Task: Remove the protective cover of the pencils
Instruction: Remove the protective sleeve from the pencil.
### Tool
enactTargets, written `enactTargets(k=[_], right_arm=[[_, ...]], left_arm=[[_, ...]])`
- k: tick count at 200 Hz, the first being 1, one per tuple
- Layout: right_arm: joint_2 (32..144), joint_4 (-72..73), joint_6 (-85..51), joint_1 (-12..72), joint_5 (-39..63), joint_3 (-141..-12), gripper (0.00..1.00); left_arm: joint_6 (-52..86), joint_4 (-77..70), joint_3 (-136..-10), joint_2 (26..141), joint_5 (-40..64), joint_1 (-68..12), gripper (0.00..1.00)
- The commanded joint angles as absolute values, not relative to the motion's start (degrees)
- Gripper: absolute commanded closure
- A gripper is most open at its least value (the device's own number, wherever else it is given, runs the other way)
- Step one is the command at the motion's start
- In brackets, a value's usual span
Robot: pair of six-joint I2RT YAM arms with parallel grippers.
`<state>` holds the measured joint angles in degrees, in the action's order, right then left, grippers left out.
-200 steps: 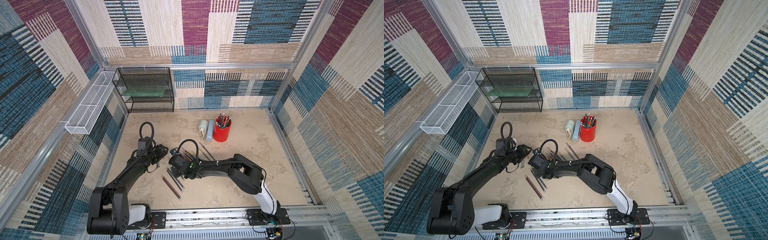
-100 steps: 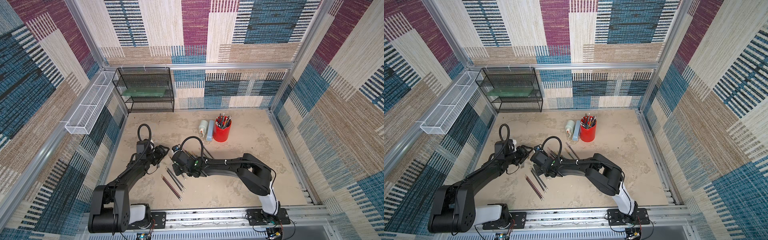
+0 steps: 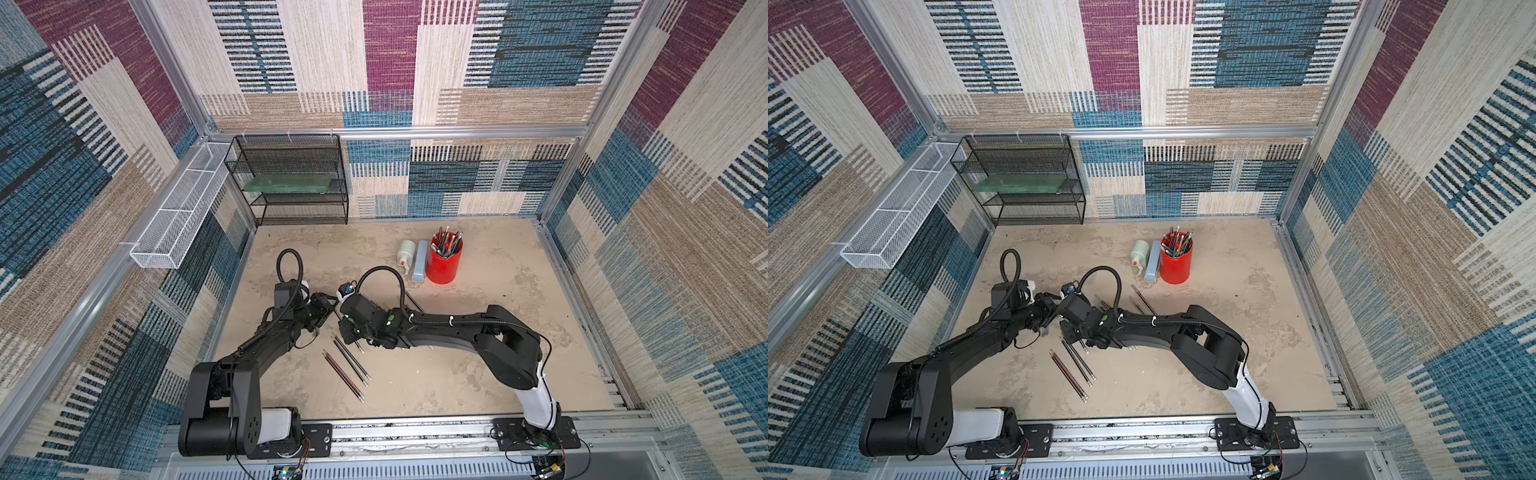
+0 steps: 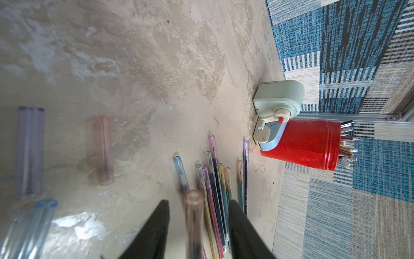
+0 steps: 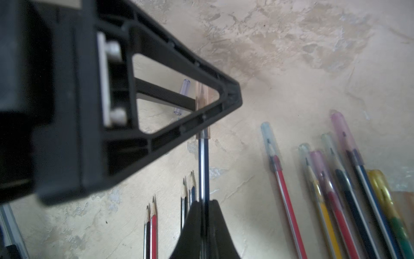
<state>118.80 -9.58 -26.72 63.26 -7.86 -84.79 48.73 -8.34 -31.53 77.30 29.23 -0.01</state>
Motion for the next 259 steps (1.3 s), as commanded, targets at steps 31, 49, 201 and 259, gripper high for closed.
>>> enactTargets(k=[31,49,201,259], right_arm=[[118.75,-9.04,-26.04,63.37,-6.77,-85.45,1.00],[118.11,-8.78,-25.69,63.74,-7.12,-84.67,1.00],[113.24,-2.19,-25.52,65.47,-7.33,-73.23,1.00],[109.91,1.40,-26.33,67.17,-8.90,-66.94,1.00]], left_arm=[[48.72,-8.40,-31.64,76.07,28.94,0.34,0.79],[48.79,-8.31,-31.68,76.20,28.98,0.53,0.83],[47.67,-8.17,-31.44,75.51,27.42,1.49,1.00],[46.98,-7.03,-31.55,74.15,26.26,1.93,1.00]])
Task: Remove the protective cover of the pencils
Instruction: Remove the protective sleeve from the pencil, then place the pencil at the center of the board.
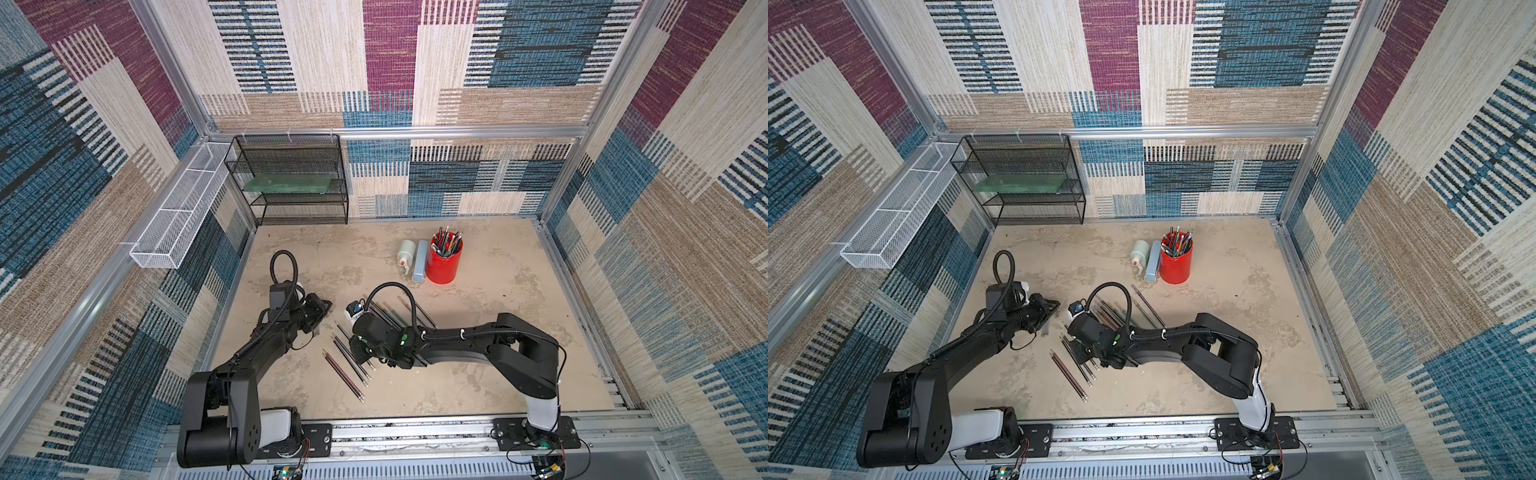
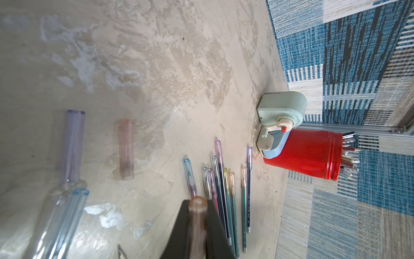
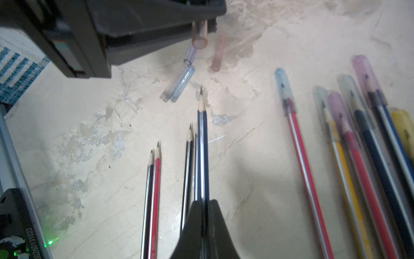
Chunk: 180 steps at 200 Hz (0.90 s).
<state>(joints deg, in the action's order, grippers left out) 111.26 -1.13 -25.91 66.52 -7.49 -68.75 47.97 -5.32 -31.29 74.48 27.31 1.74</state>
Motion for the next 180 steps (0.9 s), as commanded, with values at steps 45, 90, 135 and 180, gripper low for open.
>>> enactTargets(k=[45,90,135,180], right_arm=[[109.45,0.62,-28.26,66.88,-10.94,-65.88,1.00],[109.73,0.82,-30.01,65.78,-12.17,-64.72,1.00],[110.62,0.49,-29.91,65.48,-11.31,-64.92,1.00],[113.65,-1.03,-30.24,65.40,-9.67,-67.39,1.00]], left_arm=[[46.52,-3.25,-32.61,73.48,25.20,1.89,1.00],[49.95,7.21,-38.27,74.16,21.13,1.12,1.00],[46.76,6.14,-39.15,73.68,13.42,-3.11,1.00],[43.91,7.27,-41.64,78.53,14.23,-5.53,1.00]])
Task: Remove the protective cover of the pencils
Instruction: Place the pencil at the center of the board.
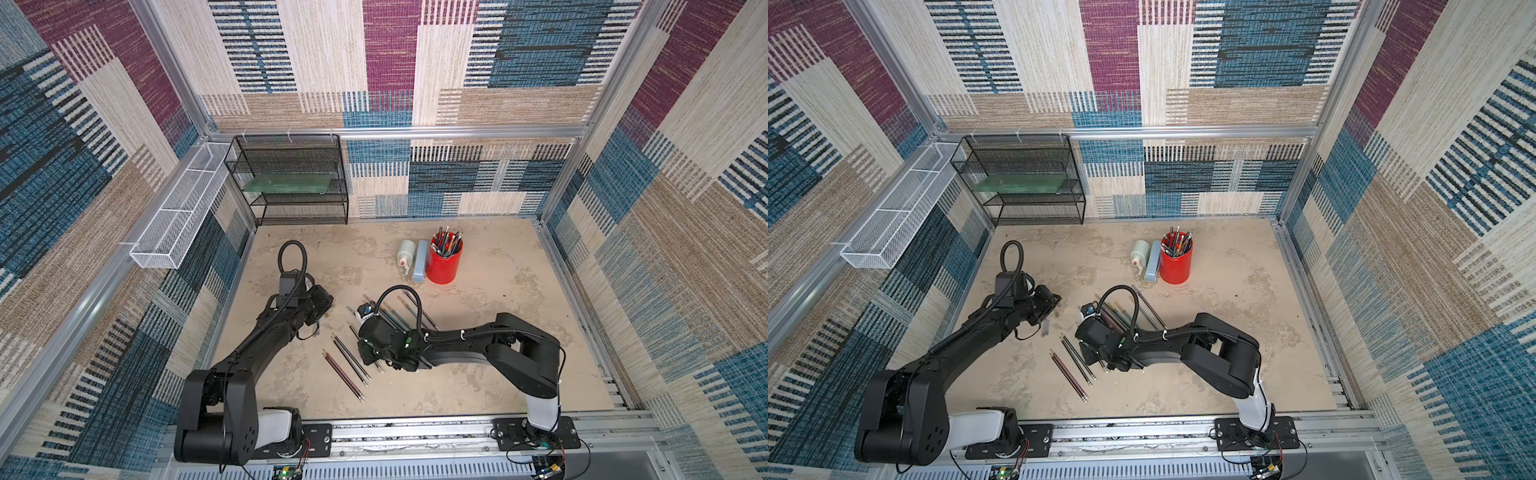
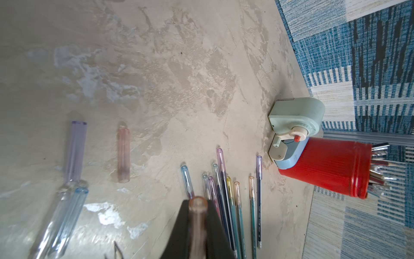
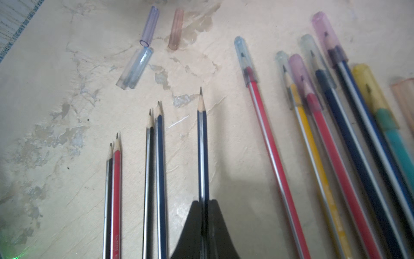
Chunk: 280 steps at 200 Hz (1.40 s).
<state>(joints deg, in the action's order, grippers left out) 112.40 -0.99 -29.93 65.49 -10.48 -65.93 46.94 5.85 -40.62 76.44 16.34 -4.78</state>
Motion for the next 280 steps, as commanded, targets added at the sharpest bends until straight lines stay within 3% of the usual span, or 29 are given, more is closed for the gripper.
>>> enactTargets(k=[1,176,280], right_arm=[[113.74,-1.13,-30.24,65.39,-9.67,-67.44,1.00],[118.92,-5.99,-31.99,64.16,-10.04,-72.77,1.00],[118.79,-7.01,-31.82,64.59,-9.97,-73.39,0.87]], left_arm=[[43.89,7.28,-41.65,78.68,14.28,-5.53,1.00],[43.28,12.21,-46.50,88.44,14.94,-6.77,1.00],[43.60,12.47,-47.53,92.39,13.80,-6.77,1.00]])
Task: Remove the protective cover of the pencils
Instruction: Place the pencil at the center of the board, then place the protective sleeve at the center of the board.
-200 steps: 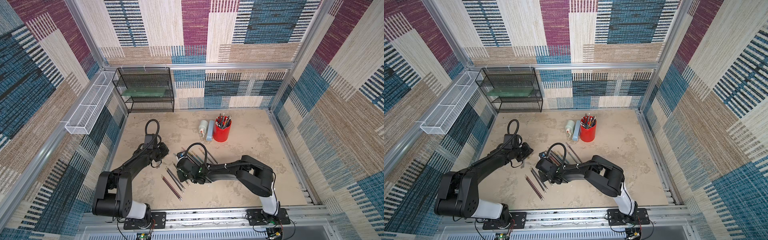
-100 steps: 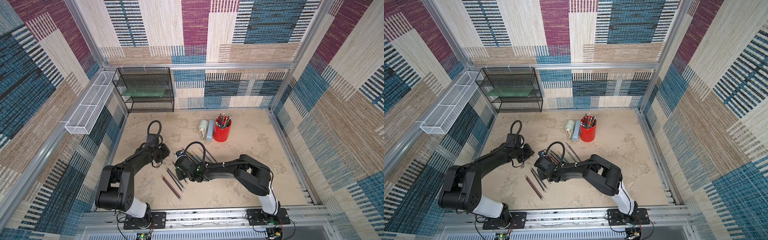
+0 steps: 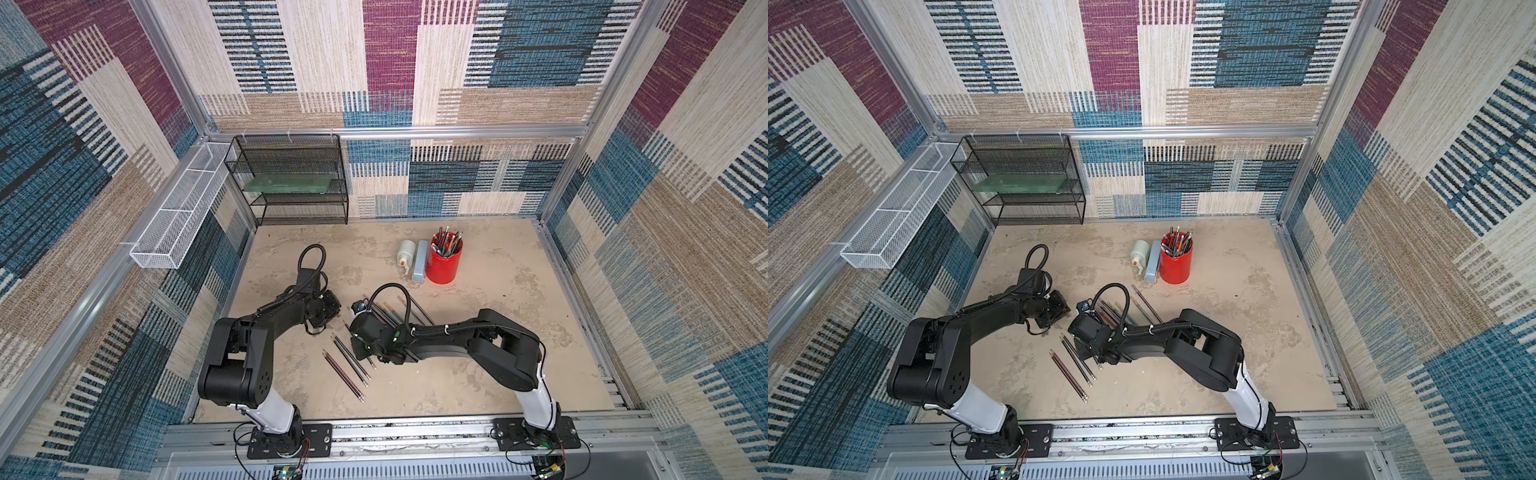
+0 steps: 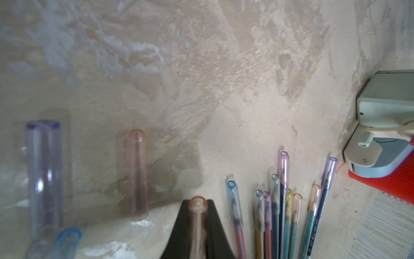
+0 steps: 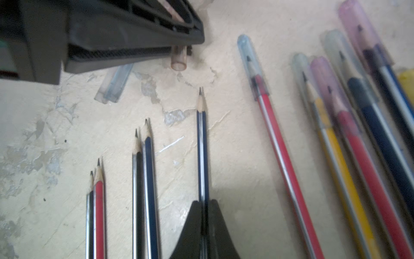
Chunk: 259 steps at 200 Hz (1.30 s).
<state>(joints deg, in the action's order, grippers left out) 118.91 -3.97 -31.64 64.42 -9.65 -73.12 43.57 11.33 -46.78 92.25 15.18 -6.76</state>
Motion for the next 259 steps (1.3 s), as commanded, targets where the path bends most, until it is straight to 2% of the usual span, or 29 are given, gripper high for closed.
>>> enactTargets(k=[1,36,91,259], right_arm=[[118.76,-7.02,-31.82,64.59,-9.95,-73.39,0.87],[118.30,-6.56,-31.82,64.56,-10.20,-73.07,0.84],[117.51,-7.39,-31.64,64.80,-11.36,-73.63,0.72],[113.03,-9.65,-30.51,62.98,-14.15,-73.75,0.67]], left_arm=[[43.64,12.47,-47.54,92.42,13.80,-6.77,1.00],[43.83,12.52,-47.66,93.51,13.81,-6.77,1.00],[43.71,13.27,-48.66,95.16,13.92,-6.77,1.00],[43.30,17.28,-50.67,96.71,11.09,-6.77,1.00]])
